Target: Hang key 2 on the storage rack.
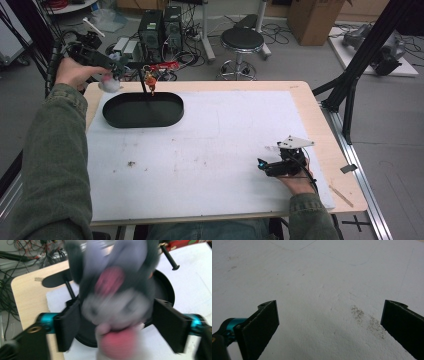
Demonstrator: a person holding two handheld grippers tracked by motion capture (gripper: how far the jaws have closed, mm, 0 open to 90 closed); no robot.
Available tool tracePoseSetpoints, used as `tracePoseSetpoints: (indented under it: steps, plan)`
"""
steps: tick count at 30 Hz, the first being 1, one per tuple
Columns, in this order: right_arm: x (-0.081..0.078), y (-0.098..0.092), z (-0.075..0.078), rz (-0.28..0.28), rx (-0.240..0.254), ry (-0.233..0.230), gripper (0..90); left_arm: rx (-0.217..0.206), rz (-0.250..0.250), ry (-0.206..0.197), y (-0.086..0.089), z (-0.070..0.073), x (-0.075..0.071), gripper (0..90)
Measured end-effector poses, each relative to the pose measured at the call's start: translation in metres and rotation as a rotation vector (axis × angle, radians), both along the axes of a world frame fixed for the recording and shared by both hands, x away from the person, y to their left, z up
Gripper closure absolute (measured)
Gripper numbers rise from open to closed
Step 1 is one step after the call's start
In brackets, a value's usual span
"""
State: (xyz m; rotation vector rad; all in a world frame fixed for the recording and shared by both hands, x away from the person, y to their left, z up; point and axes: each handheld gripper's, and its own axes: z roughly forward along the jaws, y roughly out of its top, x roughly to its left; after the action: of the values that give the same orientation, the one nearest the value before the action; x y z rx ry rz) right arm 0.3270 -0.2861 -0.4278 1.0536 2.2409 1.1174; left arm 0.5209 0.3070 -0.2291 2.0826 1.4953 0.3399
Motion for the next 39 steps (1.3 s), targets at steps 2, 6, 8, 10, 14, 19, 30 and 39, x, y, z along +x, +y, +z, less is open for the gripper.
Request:
tracePoseSetpoints:
  steps: [2, 6, 8, 10, 14, 19, 30, 39]
  plan:
    - [0.0, 0.0, 0.0, -0.003, 0.002, 0.003, 0.6, -0.02, -0.016, -0.016, 0.003, 0.001, -0.005, 15.1]
    - [0.001, 0.0, 0.001, -0.008, 0.003, 0.007, 0.6, -0.051, -0.074, -0.051, 0.005, -0.006, -0.015, 8.0]
    - [0.001, -0.001, 0.001, -0.009, 0.005, 0.0, 0.6, -0.06, -0.109, -0.056, 0.004, -0.011, -0.021, 6.1]
    - [0.001, 0.0, 0.001, -0.008, 0.006, 0.007, 0.6, -0.062, -0.139, -0.068, 0.002, -0.015, -0.026, 5.8]
    - [0.002, 0.002, 0.001, -0.001, 0.002, 0.006, 0.6, -0.053, -0.176, -0.073, -0.006, -0.021, -0.036, 4.6]
    - [0.002, 0.004, 0.001, 0.004, 0.001, 0.008, 0.7, -0.039, -0.2, -0.077, -0.013, -0.026, -0.045, 4.6]
    - [0.004, 0.004, 0.001, 0.006, 0.016, 0.015, 0.7, -0.047, -0.193, -0.1, -0.017, -0.043, -0.064, 4.6]
    - [0.004, 0.005, 0.002, 0.011, 0.025, 0.018, 0.6, -0.073, -0.197, -0.121, -0.012, -0.052, -0.083, 4.6]
